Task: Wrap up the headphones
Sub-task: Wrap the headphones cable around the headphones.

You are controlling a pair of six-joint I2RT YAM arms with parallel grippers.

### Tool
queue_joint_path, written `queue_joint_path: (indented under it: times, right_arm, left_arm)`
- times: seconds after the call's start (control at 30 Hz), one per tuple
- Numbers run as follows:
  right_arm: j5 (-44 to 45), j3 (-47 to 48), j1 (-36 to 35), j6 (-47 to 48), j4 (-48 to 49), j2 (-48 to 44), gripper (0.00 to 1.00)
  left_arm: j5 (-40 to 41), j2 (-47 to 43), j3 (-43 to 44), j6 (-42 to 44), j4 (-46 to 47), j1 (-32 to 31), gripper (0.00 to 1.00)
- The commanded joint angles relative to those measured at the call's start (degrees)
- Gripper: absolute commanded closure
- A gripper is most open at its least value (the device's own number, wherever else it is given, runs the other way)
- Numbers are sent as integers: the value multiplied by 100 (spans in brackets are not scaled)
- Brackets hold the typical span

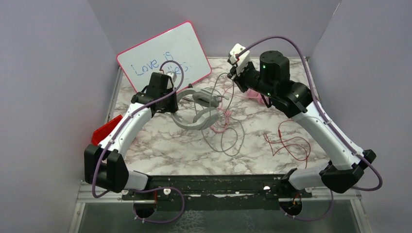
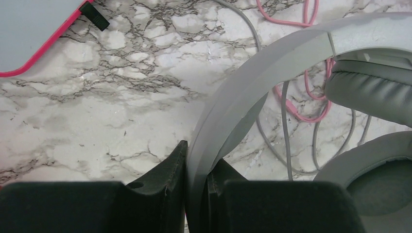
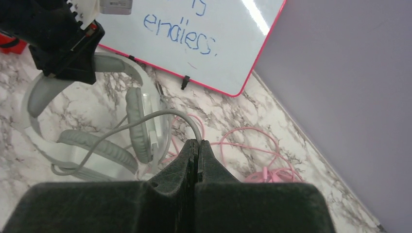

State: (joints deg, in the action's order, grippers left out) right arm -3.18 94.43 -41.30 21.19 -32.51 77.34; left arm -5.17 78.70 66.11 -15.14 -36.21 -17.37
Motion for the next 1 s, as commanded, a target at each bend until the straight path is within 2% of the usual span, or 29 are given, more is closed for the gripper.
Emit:
queue_joint_path:
  times: [0.0,0.13,0.33,0.7,0.97]
  right_arm:
    - [293,303,-30,634,266,149,100]
    - [643,646,-21,991,36,375,100]
    - [359,515,59,1123,535,532,100]
    - [-1146,1252,233,986,742,1634,100]
    - [-1939,2140,298,281,664,2521,100]
  left_arm:
    - [-548,-306,261,195,17,18,100]
    - [-635,-373,208,319,4,14,100]
    - [-1228,-517,132,409,107,14,100]
    - [-1968,-771,111,484,87,-105,100]
    - [-1722,-756,126,367,79,-461,100]
